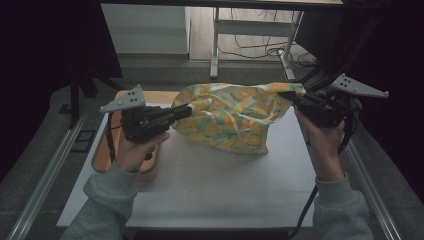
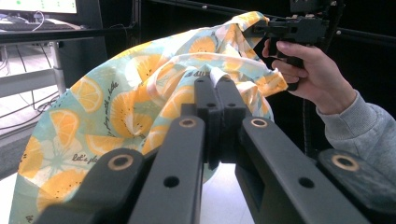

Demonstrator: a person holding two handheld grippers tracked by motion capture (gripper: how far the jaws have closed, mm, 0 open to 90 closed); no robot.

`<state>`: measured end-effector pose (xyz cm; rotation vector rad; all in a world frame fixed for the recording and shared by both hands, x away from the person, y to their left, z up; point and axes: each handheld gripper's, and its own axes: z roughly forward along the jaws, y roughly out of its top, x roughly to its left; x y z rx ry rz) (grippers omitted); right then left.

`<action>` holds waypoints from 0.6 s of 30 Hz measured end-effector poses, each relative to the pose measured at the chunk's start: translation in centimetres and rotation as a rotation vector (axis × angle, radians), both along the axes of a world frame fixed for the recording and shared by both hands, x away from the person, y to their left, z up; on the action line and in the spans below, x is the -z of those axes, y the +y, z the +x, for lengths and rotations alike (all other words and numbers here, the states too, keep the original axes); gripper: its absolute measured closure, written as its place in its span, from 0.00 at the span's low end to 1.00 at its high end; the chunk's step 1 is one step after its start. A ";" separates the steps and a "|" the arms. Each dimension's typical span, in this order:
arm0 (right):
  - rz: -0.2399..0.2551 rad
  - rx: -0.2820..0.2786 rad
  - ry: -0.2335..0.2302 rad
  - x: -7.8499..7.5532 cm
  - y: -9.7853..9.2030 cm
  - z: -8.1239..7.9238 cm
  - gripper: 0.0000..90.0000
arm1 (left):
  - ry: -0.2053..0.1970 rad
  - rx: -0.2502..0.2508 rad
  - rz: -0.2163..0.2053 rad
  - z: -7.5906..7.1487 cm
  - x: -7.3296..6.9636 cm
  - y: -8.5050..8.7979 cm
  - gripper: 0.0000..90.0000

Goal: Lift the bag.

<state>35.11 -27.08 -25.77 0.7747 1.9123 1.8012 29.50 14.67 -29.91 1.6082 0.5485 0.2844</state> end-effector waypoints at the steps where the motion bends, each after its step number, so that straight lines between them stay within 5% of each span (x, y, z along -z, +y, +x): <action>1: 0.008 0.003 0.003 0.1 0.0 0.4 0.99 | -0.001 0.002 -0.004 0.3 0.0 -0.1 0.99; 3: 0.004 0.011 0.004 0.2 0.0 0.8 0.99 | -0.011 -0.022 0.007 0.9 0.1 -0.5 0.99; 4: -0.040 0.055 0.022 0.7 0.2 1.9 0.99 | -0.007 -0.041 0.021 1.4 0.3 -0.8 0.99; 7: -0.069 0.069 0.067 1.8 0.5 3.1 0.99 | 0.051 -0.063 0.060 3.6 1.6 -1.6 0.99; 10: -0.151 0.105 0.132 4.5 1.0 5.0 0.99 | 0.106 -0.090 0.109 5.7 3.4 -2.0 0.99; 15: -0.184 0.122 0.243 9.0 0.9 7.6 0.99 | 0.211 -0.121 0.180 8.3 7.4 -2.3 0.99; 18: -0.198 0.119 0.299 11.4 1.1 8.7 0.99 | 0.258 -0.119 0.186 9.2 9.2 -2.3 0.99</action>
